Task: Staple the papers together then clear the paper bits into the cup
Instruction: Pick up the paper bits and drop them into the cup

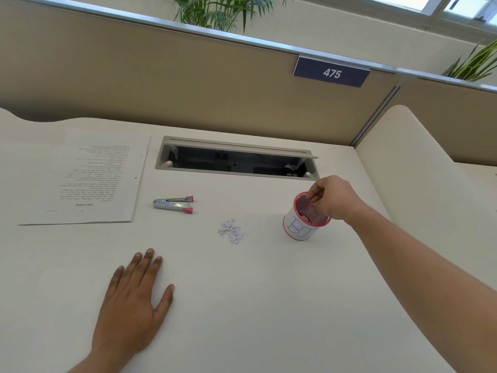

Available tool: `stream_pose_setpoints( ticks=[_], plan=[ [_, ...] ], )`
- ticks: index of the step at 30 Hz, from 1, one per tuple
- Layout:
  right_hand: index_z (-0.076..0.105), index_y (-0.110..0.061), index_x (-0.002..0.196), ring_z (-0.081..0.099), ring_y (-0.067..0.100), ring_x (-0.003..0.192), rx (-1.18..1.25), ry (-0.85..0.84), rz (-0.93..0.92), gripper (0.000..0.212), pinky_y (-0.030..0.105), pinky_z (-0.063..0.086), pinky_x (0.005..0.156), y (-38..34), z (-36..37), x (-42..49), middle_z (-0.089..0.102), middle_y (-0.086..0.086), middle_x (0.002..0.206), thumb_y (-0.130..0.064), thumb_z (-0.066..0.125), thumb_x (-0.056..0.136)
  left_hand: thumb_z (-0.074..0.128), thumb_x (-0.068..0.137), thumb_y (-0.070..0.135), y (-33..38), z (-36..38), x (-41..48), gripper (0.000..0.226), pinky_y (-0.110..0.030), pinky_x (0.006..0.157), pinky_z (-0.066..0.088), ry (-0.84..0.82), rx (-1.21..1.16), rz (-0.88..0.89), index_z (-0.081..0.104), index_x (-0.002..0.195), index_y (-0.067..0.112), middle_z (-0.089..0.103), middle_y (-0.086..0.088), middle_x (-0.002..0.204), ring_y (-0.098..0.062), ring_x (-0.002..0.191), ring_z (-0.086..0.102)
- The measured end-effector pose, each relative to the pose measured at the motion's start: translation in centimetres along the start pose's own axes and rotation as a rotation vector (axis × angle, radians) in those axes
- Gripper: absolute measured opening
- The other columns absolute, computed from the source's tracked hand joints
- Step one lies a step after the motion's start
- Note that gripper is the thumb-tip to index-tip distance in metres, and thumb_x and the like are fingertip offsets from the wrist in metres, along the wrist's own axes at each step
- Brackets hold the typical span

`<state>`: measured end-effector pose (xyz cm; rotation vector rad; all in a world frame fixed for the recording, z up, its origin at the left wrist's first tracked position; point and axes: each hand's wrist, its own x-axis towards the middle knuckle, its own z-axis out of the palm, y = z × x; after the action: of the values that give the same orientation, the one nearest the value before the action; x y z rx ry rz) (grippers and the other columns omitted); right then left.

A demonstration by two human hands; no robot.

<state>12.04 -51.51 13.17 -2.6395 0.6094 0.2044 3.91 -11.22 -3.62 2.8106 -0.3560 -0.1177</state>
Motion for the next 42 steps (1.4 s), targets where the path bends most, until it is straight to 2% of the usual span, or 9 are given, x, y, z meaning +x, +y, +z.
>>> stream_pose_setpoints(
  ticks=[5, 10, 15, 21, 25, 31, 37, 39, 42],
  plan=[
    [0.071, -0.020, 0.083, 0.064, 0.023, 0.090, 0.035, 0.083, -0.057, 0.025, 0.038, 0.057, 0.082, -1.6, 0.3, -0.3, 0.070, 0.004, 0.092, 0.002, 0.062, 0.079, 0.012, 0.096, 0.066, 0.1, -0.1, -0.1, 0.080, -0.036, 0.124, 0.010, 0.001, 0.007, -0.005, 0.047, 0.148, 0.016, 0.039, -0.002, 0.160, -0.019, 0.148, 0.032],
    [0.073, -0.016, 0.089, 0.067, 0.013, 0.079, 0.154, 0.006, -0.236, 0.017, 0.026, 0.056, 0.079, -4.7, 3.3, -1.6, 0.071, 0.000, 0.085, -0.001, 0.068, 0.082, 0.014, 0.096, 0.064, 0.2, -0.1, 0.0, 0.077, -0.037, 0.124, 0.011, 0.032, 0.006, 0.003, 0.046, 0.148, 0.016, 0.039, -0.001, 0.160, -0.019, 0.149, 0.031],
    [0.072, -0.013, 0.111, 0.065, 0.019, 0.103, 0.062, -0.101, -0.323, 0.032, 0.030, 0.053, 0.094, -6.3, 8.8, -1.9, 0.072, 0.005, 0.113, -0.001, 0.051, 0.090, 0.032, 0.095, 0.056, 0.2, 0.2, 0.1, 0.069, -0.043, 0.123, 0.019, 0.062, 0.011, 0.010, 0.045, 0.149, 0.016, 0.038, -0.002, 0.160, -0.020, 0.149, 0.032],
    [0.054, -0.012, 0.136, 0.044, 0.028, 0.130, -0.055, -0.084, -0.343, 0.040, 0.036, 0.037, 0.108, -6.8, 14.1, -1.1, 0.053, 0.009, 0.140, -0.013, 0.042, 0.098, 0.036, 0.094, 0.054, 0.0, 0.5, 0.0, 0.067, -0.043, 0.122, 0.018, 0.081, 0.020, 0.009, 0.044, 0.149, 0.017, 0.036, -0.001, 0.161, -0.019, 0.150, 0.030],
    [0.062, -0.004, 0.119, 0.045, 0.031, 0.120, -0.052, -0.045, -0.414, 0.033, 0.035, 0.042, 0.097, -7.3, 17.0, -2.0, 0.056, 0.012, 0.127, -0.021, 0.043, 0.099, 0.038, 0.094, 0.054, 0.0, 0.6, 0.0, 0.066, -0.043, 0.122, 0.019, 0.092, 0.018, 0.008, 0.045, 0.149, 0.017, 0.037, -0.001, 0.161, -0.019, 0.150, 0.031],
    [0.064, -0.004, 0.116, 0.051, 0.029, 0.112, -0.040, -0.010, -0.680, 0.038, 0.036, 0.046, 0.096, -8.4, 20.1, -4.7, 0.061, 0.010, 0.117, -0.032, 0.058, 0.092, 0.039, 0.094, 0.053, -0.1, 0.7, 0.0, 0.066, -0.044, 0.122, 0.020, 0.102, 0.023, 0.015, 0.046, 0.148, 0.016, 0.038, -0.002, 0.160, -0.020, 0.150, 0.032],
    [0.063, -0.007, 0.079, 0.056, 0.031, 0.076, -0.134, 0.104, -0.806, 0.011, 0.043, 0.050, 0.067, -6.5, 19.7, -4.4, 0.063, 0.008, 0.082, -0.015, 0.061, 0.085, 0.039, 0.094, 0.053, -0.1, 0.7, 0.0, 0.066, -0.045, 0.122, 0.021, 0.114, 0.012, 0.016, 0.045, 0.149, 0.016, 0.037, -0.002, 0.161, -0.020, 0.150, 0.031],
    [0.066, -0.008, 0.078, 0.058, 0.030, 0.081, -0.100, 0.106, -0.760, 0.012, 0.043, 0.051, 0.071, -5.6, 18.8, -3.9, 0.066, 0.007, 0.084, -0.016, 0.060, 0.085, 0.038, 0.094, 0.053, -0.1, 0.7, -0.1, 0.066, -0.045, 0.122, 0.021, 0.114, 0.008, 0.016, 0.045, 0.149, 0.016, 0.037, -0.002, 0.161, -0.019, 0.150, 0.031],
    [0.071, -0.009, 0.100, 0.058, 0.023, 0.103, 0.127, 0.116, -0.545, 0.018, 0.035, 0.048, 0.093, -5.0, 17.2, -3.3, 0.068, 0.005, 0.106, -0.012, 0.057, 0.089, 0.037, 0.094, 0.053, -0.1, 0.7, -0.1, 0.066, -0.045, 0.122, 0.020, 0.113, 0.007, 0.015, 0.045, 0.149, 0.016, 0.037, -0.002, 0.161, -0.020, 0.150, 0.031]
  ],
)
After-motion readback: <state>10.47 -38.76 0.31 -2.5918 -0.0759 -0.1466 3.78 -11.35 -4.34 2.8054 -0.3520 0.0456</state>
